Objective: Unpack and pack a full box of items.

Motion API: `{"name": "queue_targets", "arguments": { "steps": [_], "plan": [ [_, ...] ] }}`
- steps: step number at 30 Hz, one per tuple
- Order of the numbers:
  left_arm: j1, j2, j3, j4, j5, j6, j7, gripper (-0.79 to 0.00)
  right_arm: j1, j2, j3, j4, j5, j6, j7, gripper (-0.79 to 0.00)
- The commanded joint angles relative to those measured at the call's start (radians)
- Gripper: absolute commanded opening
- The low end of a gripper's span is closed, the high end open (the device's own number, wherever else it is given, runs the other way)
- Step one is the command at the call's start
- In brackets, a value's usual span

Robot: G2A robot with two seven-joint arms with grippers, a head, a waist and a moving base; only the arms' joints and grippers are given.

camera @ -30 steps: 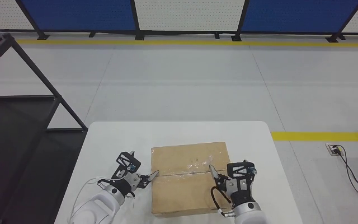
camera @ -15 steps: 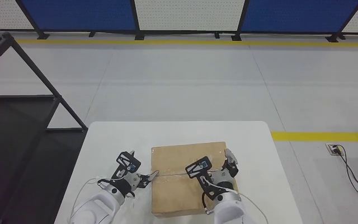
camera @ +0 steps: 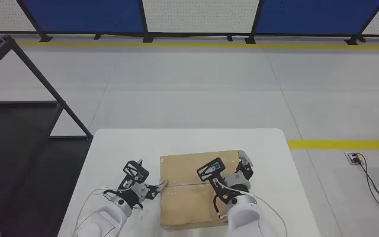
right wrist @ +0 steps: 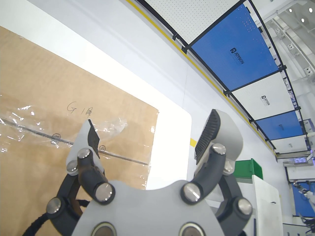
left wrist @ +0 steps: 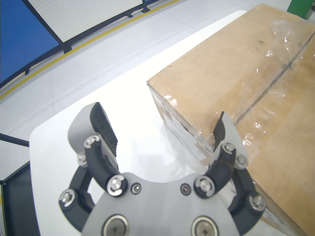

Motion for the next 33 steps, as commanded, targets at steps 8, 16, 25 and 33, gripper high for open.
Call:
{"name": "queue_targets", "arguments": {
  "steps": [8,16,25,33],
  "plan": [
    [0.000,0.000,0.000,0.000,0.000,0.000,0.000,0.000,0.275,-0.028,-0.048,0.138,0.083,-0.410,0.333,0.000],
    [0.000,0.000,0.000,0.000,0.000,0.000,0.000,0.000,0.332,-0.037,-0.083,0.232,0.056,-0.387,0.357,0.000],
    [0.000,0.000,0.000,0.000,0.000,0.000,0.000,0.000,0.270,-0.028,-0.034,0.179,0.070,-0.404,0.290,0.000],
    [0.000,0.000,0.000,0.000,0.000,0.000,0.000,0.000,0.215,-0.016,0.023,0.148,0.085,-0.471,0.273,0.000]
  ]
}}
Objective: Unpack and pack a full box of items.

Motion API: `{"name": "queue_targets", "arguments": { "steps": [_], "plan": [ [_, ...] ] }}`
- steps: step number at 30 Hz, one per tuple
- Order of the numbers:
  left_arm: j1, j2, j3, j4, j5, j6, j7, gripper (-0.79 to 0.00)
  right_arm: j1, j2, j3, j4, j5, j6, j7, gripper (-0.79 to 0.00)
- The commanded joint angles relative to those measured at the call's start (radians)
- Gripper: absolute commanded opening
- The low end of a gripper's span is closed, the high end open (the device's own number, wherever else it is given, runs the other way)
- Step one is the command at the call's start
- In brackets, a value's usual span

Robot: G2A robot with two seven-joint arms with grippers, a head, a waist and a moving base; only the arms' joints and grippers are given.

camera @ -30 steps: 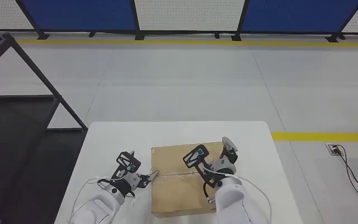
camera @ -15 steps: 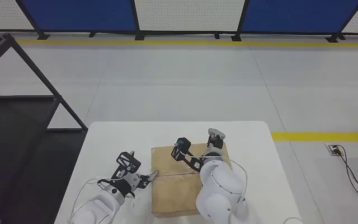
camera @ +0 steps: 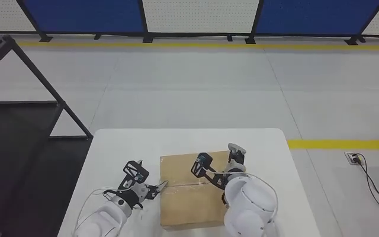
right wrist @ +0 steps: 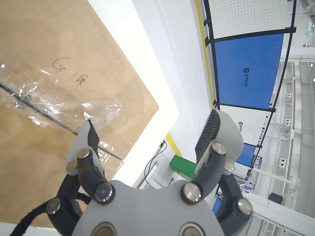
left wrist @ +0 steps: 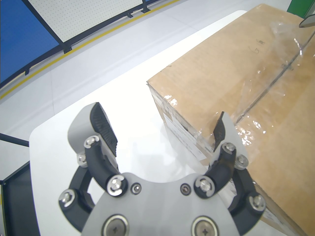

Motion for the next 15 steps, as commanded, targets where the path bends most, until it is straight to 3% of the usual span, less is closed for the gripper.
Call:
{"name": "queue_targets", "arguments": {
  "steps": [1,6,15],
  "plan": [
    [0.000,0.000,0.000,0.000,0.000,0.000,0.000,0.000,0.002,0.001,0.001,0.008,0.000,-0.004,-0.004,0.000],
    [0.000,0.000,0.000,0.000,0.000,0.000,0.000,0.000,0.015,-0.001,-0.016,0.033,-0.010,-0.010,-0.010,0.000],
    [0.000,0.000,0.000,0.000,0.000,0.000,0.000,0.000,-0.040,0.008,-0.008,-0.046,-0.025,-0.047,-0.047,0.000]
  ]
}}
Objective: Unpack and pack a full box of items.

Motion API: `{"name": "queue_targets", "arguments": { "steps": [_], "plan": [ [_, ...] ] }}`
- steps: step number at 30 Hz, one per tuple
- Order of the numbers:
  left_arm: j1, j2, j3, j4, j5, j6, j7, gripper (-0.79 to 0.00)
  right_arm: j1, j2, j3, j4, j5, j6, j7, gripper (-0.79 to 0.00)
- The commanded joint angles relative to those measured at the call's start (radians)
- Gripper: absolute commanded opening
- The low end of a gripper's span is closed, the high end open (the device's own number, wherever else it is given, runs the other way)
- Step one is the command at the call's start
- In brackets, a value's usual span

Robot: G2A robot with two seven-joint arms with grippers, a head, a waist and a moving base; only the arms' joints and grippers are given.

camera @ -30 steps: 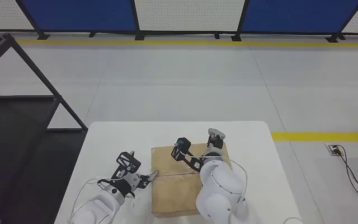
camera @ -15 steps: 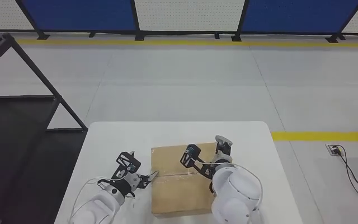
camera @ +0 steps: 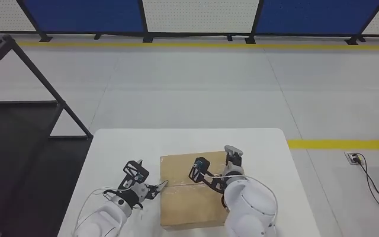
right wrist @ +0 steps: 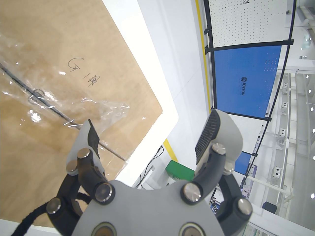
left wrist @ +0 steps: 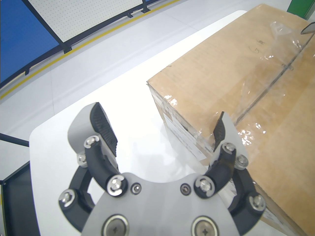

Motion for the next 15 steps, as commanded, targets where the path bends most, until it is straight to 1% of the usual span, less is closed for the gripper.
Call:
{"name": "queue_targets", "arguments": {
  "steps": [1,7,14,15],
  "plan": [
    [0.000,0.000,0.000,0.000,0.000,0.000,0.000,0.000,-0.012,0.001,-0.001,-0.012,-0.006,-0.004,-0.004,0.000],
    [0.000,0.000,0.000,0.000,0.000,0.000,0.000,0.000,-0.019,-0.001,-0.008,-0.008,0.002,-0.001,-0.001,0.000],
    [0.000,0.000,0.000,0.000,0.000,0.000,0.000,0.000,0.003,-0.011,-0.023,0.033,0.001,0.090,0.006,0.000],
    [0.000,0.000,0.000,0.000,0.000,0.000,0.000,0.000,0.005,-0.012,-0.025,0.038,-0.003,0.099,0.005,-0.037]
  ]
}}
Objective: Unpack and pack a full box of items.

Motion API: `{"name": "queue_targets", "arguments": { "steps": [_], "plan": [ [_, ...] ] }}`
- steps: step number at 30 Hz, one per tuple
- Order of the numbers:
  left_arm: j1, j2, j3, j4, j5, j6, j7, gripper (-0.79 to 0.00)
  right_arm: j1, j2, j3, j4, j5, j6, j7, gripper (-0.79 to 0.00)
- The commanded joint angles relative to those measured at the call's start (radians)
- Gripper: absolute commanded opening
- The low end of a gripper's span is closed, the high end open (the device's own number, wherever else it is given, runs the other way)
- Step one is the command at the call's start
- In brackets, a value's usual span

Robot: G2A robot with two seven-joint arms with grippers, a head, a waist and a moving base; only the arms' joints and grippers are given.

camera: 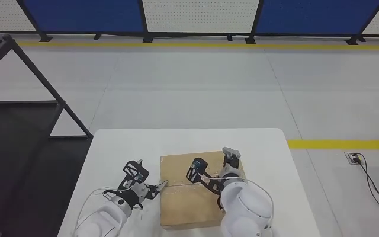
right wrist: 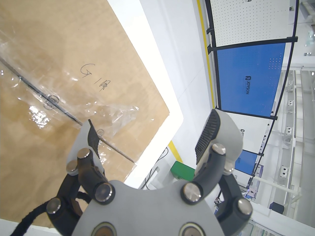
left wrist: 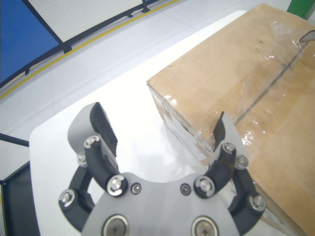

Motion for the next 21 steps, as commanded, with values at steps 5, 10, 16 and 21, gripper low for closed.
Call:
{"name": "queue_targets", "arguments": {
  "steps": [5,10,16,21],
  "plan": [
    [0.000,0.000,0.000,0.000,0.000,0.000,0.000,0.000,0.009,-0.004,-0.008,0.026,-0.018,0.023,0.014,-0.406],
    [0.000,0.000,0.000,0.000,0.000,0.000,0.000,0.000,0.014,-0.008,-0.013,0.044,-0.030,0.027,0.034,-0.446],
    [0.000,0.000,0.000,0.000,0.000,0.000,0.000,0.000,0.005,-0.010,-0.015,0.035,-0.027,0.007,0.038,-0.446],
    [0.000,0.000,0.000,0.000,0.000,0.000,0.000,0.000,-0.016,-0.009,-0.016,0.012,-0.027,-0.037,0.028,-0.443]
  ]
}}
